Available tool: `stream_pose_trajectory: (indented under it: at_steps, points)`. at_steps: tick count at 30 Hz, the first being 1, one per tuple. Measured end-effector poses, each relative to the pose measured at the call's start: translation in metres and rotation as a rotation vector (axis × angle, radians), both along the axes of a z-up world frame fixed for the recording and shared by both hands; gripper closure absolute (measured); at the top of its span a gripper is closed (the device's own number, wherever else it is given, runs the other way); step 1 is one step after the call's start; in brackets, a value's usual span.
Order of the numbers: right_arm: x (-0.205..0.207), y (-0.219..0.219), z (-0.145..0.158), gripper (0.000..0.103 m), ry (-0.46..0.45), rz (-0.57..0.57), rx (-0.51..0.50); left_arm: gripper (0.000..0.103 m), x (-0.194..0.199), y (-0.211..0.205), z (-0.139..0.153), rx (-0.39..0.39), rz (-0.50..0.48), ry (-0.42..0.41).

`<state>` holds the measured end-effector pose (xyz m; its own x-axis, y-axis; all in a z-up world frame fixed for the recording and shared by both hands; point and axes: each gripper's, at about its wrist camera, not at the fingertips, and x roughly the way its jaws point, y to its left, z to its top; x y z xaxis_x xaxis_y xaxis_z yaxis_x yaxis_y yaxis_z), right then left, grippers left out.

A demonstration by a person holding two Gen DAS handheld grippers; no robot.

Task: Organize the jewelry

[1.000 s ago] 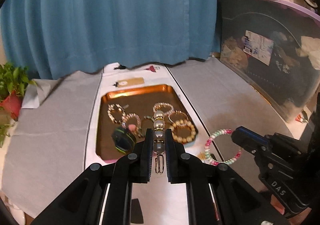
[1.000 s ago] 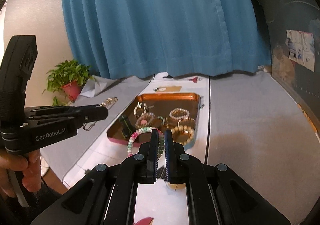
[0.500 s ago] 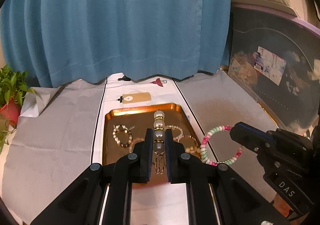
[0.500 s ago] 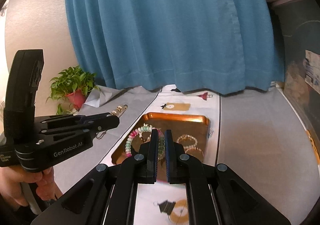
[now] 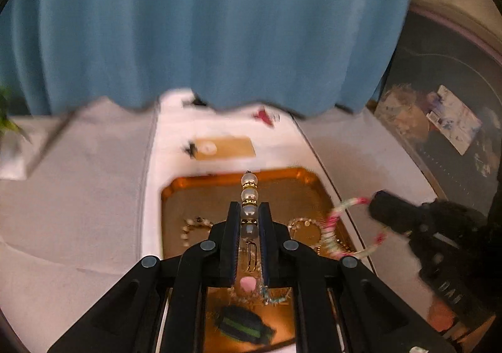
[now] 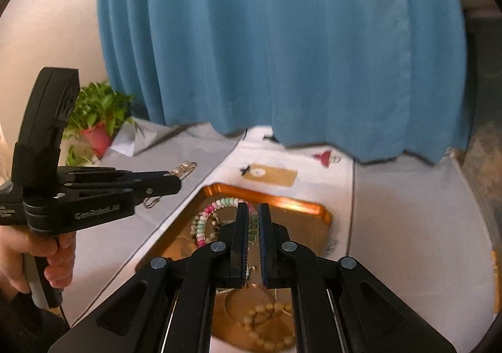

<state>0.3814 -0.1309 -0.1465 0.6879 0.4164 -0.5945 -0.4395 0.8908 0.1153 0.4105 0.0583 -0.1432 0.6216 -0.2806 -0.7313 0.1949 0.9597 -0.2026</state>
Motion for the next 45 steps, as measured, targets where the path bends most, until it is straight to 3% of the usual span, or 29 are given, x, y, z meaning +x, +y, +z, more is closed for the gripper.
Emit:
stream_pose_trajectory:
  at_steps: [5, 8, 9, 11, 13, 17, 19, 30, 34, 37, 41, 45]
  points:
    - [0.045, 0.026, -0.059, 0.097, 0.139, -0.008, -0.045, 0.094, 0.030, 0.003, -0.054, 0.015, 0.037, 0.124]
    - [0.055, 0.026, -0.078, 0.095, 0.191, -0.048, -0.028, 0.092, 0.031, 0.008, -0.067, 0.009, 0.070, 0.153]
    - [0.058, 0.025, -0.083, 0.093, 0.218, -0.063, -0.026, 0.089, 0.030, 0.008, -0.069, 0.016, 0.082, 0.168]
    - [0.055, 0.024, -0.084, 0.087, 0.228, -0.066, -0.028, 0.062, 0.025, 0.007, -0.065, 0.028, 0.079, 0.167]
    - [0.047, 0.023, -0.076, 0.081, 0.207, -0.069, -0.035, 0.046, 0.012, 0.005, -0.052, 0.050, 0.076, 0.126]
    - [0.019, 0.013, -0.046, 0.048, 0.167, -0.090, -0.010, 0.037, -0.022, 0.000, -0.013, 0.091, 0.088, 0.024]
    - [0.002, 0.010, -0.031, 0.037, 0.155, -0.100, -0.005, 0.032, -0.047, 0.000, 0.010, 0.068, 0.095, -0.017]
    - [-0.152, -0.004, 0.078, 0.027, -0.037, -0.094, -0.012, 0.007, -0.211, -0.023, 0.123, 0.042, 0.106, -0.265]
    - [-0.215, -0.014, 0.112, 0.019, -0.055, -0.115, -0.007, 0.002, -0.275, -0.038, 0.148, 0.102, 0.147, -0.317]
    - [-0.253, -0.024, 0.126, 0.016, -0.037, -0.150, -0.007, 0.000, -0.315, -0.047, 0.157, 0.117, 0.181, -0.299]
    - [-0.300, -0.033, 0.134, 0.016, 0.016, -0.194, -0.041, 0.001, -0.355, -0.054, 0.158, 0.136, 0.251, -0.196]
    - [-0.343, -0.041, 0.135, 0.016, 0.069, -0.192, 0.003, 0.000, -0.402, -0.072, 0.164, 0.193, 0.241, -0.217]
